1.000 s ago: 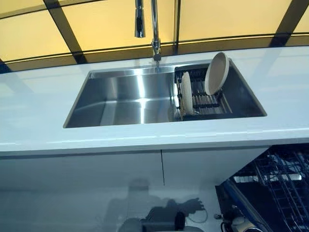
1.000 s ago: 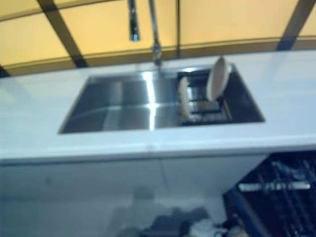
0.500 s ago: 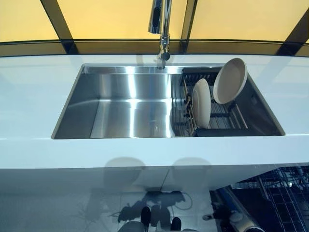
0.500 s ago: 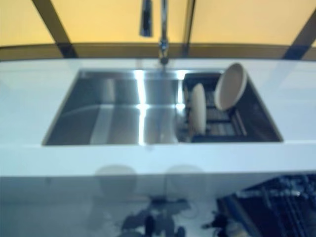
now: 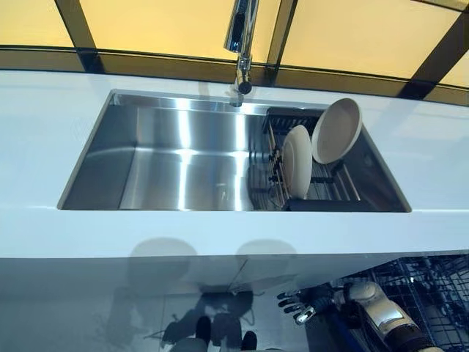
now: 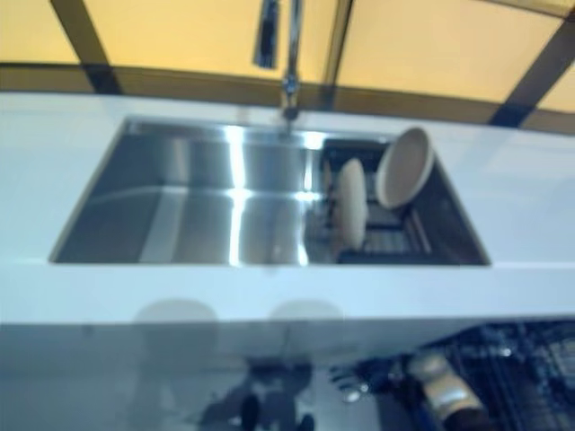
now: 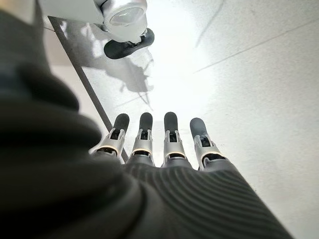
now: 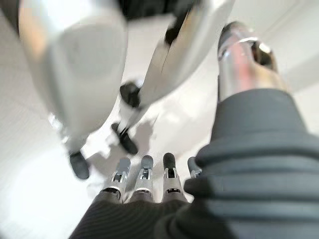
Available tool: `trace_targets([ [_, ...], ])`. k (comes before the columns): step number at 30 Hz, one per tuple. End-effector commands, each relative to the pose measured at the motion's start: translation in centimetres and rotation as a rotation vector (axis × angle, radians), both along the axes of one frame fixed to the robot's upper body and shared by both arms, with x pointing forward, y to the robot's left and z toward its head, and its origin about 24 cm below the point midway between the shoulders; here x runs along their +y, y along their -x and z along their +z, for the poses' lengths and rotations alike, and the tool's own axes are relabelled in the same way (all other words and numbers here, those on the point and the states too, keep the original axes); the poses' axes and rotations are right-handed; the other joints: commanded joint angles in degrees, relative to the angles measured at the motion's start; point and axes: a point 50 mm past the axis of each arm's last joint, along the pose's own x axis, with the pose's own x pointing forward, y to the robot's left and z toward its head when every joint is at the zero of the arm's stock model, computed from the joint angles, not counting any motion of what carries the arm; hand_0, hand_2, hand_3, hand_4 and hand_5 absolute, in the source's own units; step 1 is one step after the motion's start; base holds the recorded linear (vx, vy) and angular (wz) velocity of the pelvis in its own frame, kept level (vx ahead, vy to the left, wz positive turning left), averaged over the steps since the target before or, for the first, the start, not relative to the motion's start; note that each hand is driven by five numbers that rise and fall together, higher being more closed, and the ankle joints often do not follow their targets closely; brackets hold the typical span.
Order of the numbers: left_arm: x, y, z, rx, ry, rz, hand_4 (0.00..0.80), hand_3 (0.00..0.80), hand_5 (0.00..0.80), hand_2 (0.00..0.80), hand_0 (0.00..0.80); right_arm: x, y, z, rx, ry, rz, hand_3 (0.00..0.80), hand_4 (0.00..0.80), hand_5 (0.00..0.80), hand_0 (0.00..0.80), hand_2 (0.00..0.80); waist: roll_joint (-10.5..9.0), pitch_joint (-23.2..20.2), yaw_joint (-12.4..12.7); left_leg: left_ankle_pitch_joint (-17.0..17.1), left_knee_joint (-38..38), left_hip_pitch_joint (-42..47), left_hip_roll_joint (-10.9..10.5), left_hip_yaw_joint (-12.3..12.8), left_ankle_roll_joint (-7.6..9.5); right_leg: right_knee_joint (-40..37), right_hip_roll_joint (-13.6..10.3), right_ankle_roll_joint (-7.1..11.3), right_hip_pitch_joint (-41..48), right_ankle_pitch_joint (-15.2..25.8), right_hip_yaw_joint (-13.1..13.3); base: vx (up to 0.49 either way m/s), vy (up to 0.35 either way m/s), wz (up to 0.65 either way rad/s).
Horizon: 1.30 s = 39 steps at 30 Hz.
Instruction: Take plates into dishwasher
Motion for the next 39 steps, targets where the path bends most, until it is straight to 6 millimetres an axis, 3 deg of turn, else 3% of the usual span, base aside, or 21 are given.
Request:
trace_targets([
  [1, 1.1, 1.1, 0.4, 0.036, -0.048, -0.009, 0.0, 0.0, 0.0, 0.0, 0.0, 0.2, -1.2, 3.5, -0.019, -0.147, 0.087, 0.0, 0.0, 0.0, 0.0, 0.0, 2.5, -0.92, 0.56, -1.69, 0.56, 2.24, 2.03, 1.53, -1.74, 6.23, -1.4, 3.93, -1.8, 0.07, 0.86, -0.036, -0.003, -0.02],
  [3, 0.9, 1.1, 0.3, 0.035, -0.047, -0.004, 0.0, 0.0, 0.0, 0.0, 0.0, 0.9, -1.0, 4.2, 0.024, -0.224, 0.103, 0.0, 0.0, 0.0, 0.0, 0.0, 2.57, -1.03, 0.36, -1.79, 0.46, 2.4, 2.08, 1.5, -1.8, 6.23, -1.38, 4.15, -1.87, 0.12, 1.08, -0.024, 0.013, -0.04],
  [6, 0.3, -0.4, 0.0, 0.044, -0.04, -0.004, 0.0, 0.0, 0.0, 0.0, 0.0, 2.1, -0.3, 5.4, 0.125, -0.356, 0.117, 0.0, 0.0, 0.0, 0.0, 0.0, 3.01, -1.16, -0.19, -2.07, 0.4, 3.36, 2.17, 1.48, -1.93, 6.63, -1.32, 4.6, -1.55, -0.05, 1.52, 0.015, 0.02, -0.09],
  [9, 1.0, -2.9, 0.5, 0.048, -0.036, -0.004, 0.0, 0.0, 0.0, 0.0, 0.0, 3.3, 1.0, 6.3, 0.227, -0.515, 0.125, 0.0, 0.0, 0.0, 0.0, 0.0, 3.19, -1.75, -1.11, -2.44, 0.7, 3.87, 2.29, 1.65, -1.53, 7.26, -1.24, 4.8, -1.66, -0.11, 2.15, 0.002, -0.001, -0.01],
  [12, 1.4, -4.5, 0.9, 0.047, -0.032, -0.002, 0.0, 0.0, 0.0, 0.0, 0.0, 3.5, 1.0, 7.3, 0.196, -0.581, 0.104, 0.0, 0.0, 0.0, 0.0, 0.0, 3.33, -1.76, -1.67, -2.62, 1.05, 4.03, 2.33, 1.84, -1.23, 7.7, -1.24, 4.85, -1.63, -0.25, 2.54, -0.048, 0.003, -0.01],
  [15, 2.3, -6.5, 1.7, 0.039, -0.026, 0.001, 0.0, 0.0, 0.0, 0.0, 0.0, 2.7, -0.8, 10.7, 0.038, -0.669, 0.077, 0.0, 0.0, 0.0, 0.0, 0.0, 3.51, -1.27, -2.74, -3.24, 1.79, 4.44, 2.32, 2.06, -1.06, 9.06, -1.4, 4.84, -1.86, -0.78, 2.74, -0.038, 0.018, -0.11],
  [18, 2.6, -7.6, 2.2, 0.037, -0.015, 0.001, 0.0, 0.0, 0.0, 0.0, 0.0, 1.3, -2.4, 14.2, -0.122, -0.686, 0.045, 0.0, 0.0, 0.0, 0.0, 0.0, 3.76, -1.12, -3.53, -3.81, 2.14, 4.77, 2.04, 1.88, -1.06, 9.57, -1.52, 4.83, -1.96, -1.06, 3.14, -0.007, 0.048, -0.07],
  [25, 4.2, -8.5, 3.4, 0.047, -0.007, 0.048, 0.0, 0.0, 0.0, 0.0, 0.0, -6.8, -5.6, 21.7, -0.531, -0.471, -0.177, 0.0, 0.0, 0.0, 0.0, 0.0, 4.37, -1.8, -5.72, -4.78, 1.62, 6.1, 1.38, 2.19, -1.09, 9.27, -1.58, 4.72, -1.52, -1.55, 3.9, 0.023, 0.066, -0.07],
  [28, 4.6, -8.4, 3.5, 0.058, 0.001, 0.077, 0.0, 0.0, 0.0, 0.0, 0.0, -8.9, -6.3, 25.4, -0.708, -0.458, -0.279, 0.0, 0.0, 0.0, 0.0, 0.0, 4.51, -2.19, -6.62, -5.05, 1.3, 6.68, 1.39, 2.72, -1.06, 9.12, -1.37, 4.59, -1.28, -1.77, 4.21, 0.048, 0.049, -0.07],
  [35, 4.1, -7.8, 2.7, 0.098, 0.006, 0.098, 0.0, 0.0, 0.0, 0.0, 0.0, -11.8, -7.9, 34.2, -1.051, -0.486, -0.604, 0.0, 0.0, 0.0, 0.0, 0.0, 4.24, -2.82, -7.51, -5.65, 1.1, 7.75, 1.35, 3.31, -1.02, 9.06, -0.95, 4.32, -0.84, -2.06, 4.83, 0.069, 0.033, -0.09],
  [39, 2.7, -7.9, 1.8, 0.094, 0.004, 0.113, 0.0, 0.0, 0.0, 0.0, 0.0, -13.8, -8.9, 39.2, -1.299, -0.366, -0.956, 0.0, 0.0, 0.0, 0.0, 0.0, 3.72, -3.55, -6.92, -5.95, 1.43, 8.38, 1.24, 3.6, -1.12, 8.7, -1.12, 4.28, -0.01, -1.93, 4.69, 0.129, 0.061, -0.12],
])
